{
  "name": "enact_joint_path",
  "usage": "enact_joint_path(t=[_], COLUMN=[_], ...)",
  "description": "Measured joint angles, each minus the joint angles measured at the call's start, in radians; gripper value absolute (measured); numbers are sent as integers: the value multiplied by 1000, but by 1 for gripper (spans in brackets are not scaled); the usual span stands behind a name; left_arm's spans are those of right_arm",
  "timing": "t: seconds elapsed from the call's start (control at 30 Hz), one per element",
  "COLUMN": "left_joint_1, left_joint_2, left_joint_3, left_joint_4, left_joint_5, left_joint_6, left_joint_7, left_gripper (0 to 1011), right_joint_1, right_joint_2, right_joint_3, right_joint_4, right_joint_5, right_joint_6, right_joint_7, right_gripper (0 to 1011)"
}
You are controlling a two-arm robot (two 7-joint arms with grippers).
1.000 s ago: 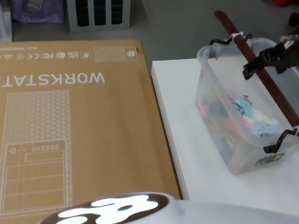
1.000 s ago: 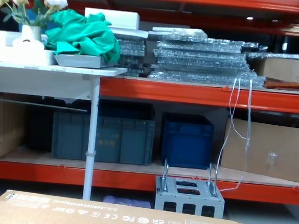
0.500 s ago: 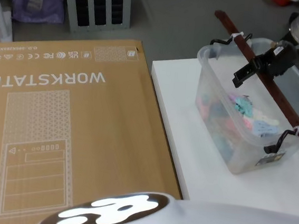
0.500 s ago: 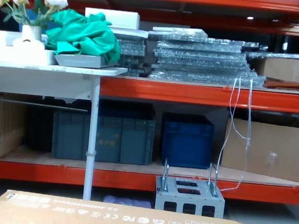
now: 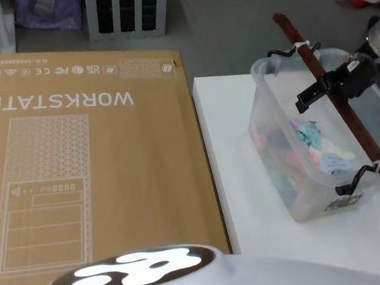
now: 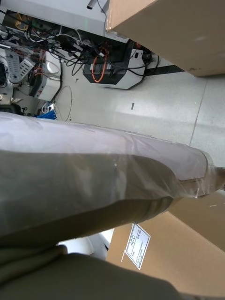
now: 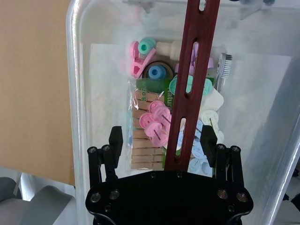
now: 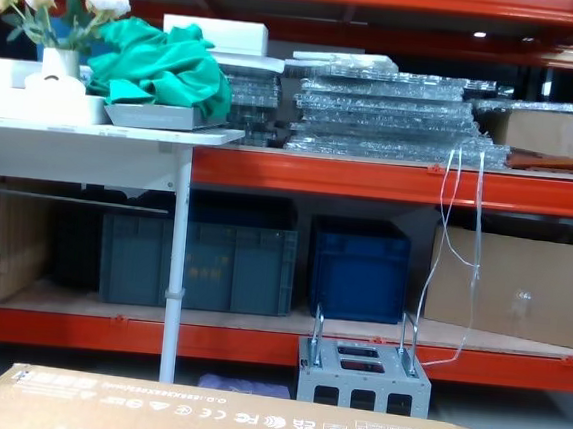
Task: Use one hand to grasp the basket and place it at the designated location.
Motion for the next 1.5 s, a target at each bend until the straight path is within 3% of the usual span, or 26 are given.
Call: enact_joint_path(t=[0.53,1.17,1.5], left_joint_1=[0,0,0], left_joint_2=[0,0,0], left_joint_3=[0,0,0], left_joint_4=[0,0,0], left_joint_5=[0,0,0], left_joint_6=[0,0,0], left_joint_7=[0,0,0], left_gripper=[0,0,0], right_joint_1=[-9,-22,-21], right_joint_2=[2,-10,-8], right_joint_3=[9,27,27], right_joint_4=[-10,4,2], right_joint_5=[-23,-13,-13], right_joint_6=[17,-1,0], right_joint_7=[11,13,12], right_gripper=[1000,1000,755])
